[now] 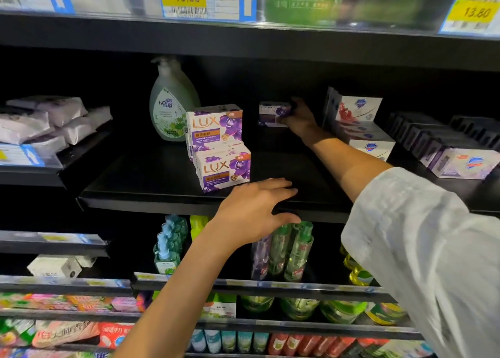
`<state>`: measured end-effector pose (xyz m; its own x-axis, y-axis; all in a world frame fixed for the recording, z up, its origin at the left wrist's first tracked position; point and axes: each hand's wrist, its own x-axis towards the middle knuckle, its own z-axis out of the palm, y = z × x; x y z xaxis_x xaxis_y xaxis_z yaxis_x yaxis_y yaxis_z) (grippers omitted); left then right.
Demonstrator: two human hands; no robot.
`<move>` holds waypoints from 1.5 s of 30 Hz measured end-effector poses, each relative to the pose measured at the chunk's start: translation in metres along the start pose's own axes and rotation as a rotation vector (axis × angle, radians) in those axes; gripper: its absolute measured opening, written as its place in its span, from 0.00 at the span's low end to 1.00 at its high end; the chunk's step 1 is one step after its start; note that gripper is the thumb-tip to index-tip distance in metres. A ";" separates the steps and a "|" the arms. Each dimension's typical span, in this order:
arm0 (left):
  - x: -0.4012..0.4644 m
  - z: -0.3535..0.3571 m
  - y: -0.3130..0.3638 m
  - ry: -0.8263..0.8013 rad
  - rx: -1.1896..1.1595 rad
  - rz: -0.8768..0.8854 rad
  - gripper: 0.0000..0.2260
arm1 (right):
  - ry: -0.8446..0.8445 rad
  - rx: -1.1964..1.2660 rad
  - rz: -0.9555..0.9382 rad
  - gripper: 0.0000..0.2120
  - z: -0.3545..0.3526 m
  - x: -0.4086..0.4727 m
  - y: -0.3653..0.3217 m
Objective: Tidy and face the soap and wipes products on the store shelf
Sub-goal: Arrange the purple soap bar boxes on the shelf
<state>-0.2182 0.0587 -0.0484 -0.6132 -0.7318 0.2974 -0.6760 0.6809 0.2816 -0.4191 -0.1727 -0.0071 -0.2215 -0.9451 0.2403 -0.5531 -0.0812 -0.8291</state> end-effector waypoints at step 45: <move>-0.006 -0.004 0.013 0.005 -0.052 -0.089 0.28 | 0.113 0.544 0.098 0.20 -0.139 -0.257 0.019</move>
<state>-0.2219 0.0725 -0.0433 -0.5494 -0.7897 0.2730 -0.7058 0.6135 0.3542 -0.4845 0.1126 -0.0147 -0.3523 -0.9191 0.1765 -0.0386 -0.1742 -0.9840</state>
